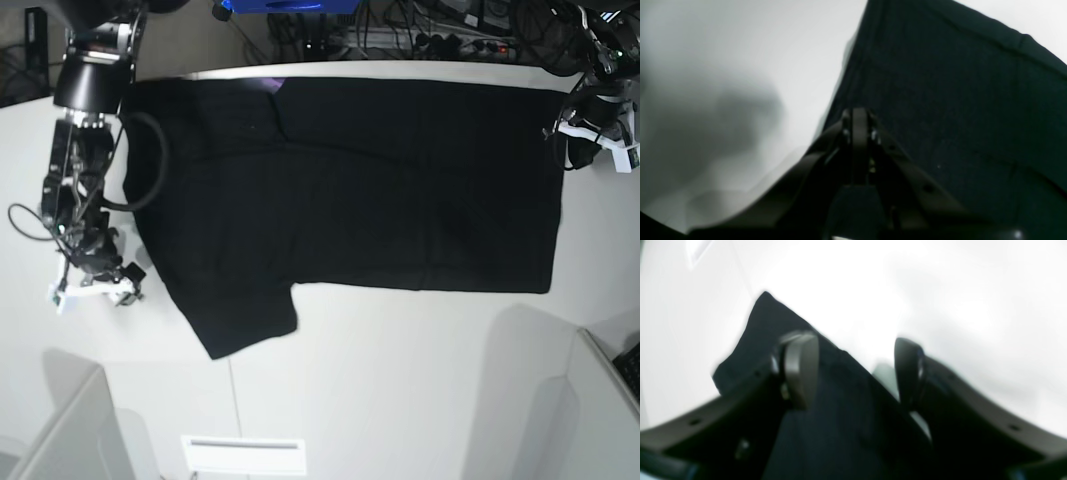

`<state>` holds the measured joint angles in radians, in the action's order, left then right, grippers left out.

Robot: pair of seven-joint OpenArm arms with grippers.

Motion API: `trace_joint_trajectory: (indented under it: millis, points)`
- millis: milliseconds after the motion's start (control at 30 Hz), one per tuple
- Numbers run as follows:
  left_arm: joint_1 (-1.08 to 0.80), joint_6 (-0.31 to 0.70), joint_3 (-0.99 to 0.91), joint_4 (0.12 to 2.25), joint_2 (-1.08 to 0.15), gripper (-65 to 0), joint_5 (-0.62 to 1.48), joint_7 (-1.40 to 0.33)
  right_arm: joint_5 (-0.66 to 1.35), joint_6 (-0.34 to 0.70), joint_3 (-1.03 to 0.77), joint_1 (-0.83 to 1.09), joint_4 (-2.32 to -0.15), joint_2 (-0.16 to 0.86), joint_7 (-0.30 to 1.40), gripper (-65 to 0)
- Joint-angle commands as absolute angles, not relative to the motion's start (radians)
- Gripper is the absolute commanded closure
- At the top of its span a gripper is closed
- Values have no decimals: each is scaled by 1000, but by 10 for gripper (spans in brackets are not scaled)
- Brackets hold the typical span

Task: Fold the T-shirt properly
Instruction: 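Reach the right gripper down to the hem corner beside the sleeve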

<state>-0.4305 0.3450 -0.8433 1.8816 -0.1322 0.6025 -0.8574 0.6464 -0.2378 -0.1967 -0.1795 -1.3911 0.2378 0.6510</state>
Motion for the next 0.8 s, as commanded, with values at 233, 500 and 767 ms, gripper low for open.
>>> trace_joint_trajectory:
  millis: [233,500,767]
  points:
    - [-437,349,-854,1893,-145,0,610,-837,654,-114,22,-535,-944,274,628,-455]
    - [-444,348,-854,1891,-145,0,610,-837,653,42,197,-682,-604,271,522,-453]
    - [-443,344,-854,1891,-143,0,610,-837,656,44,302,-621,-662,231,518,-411]
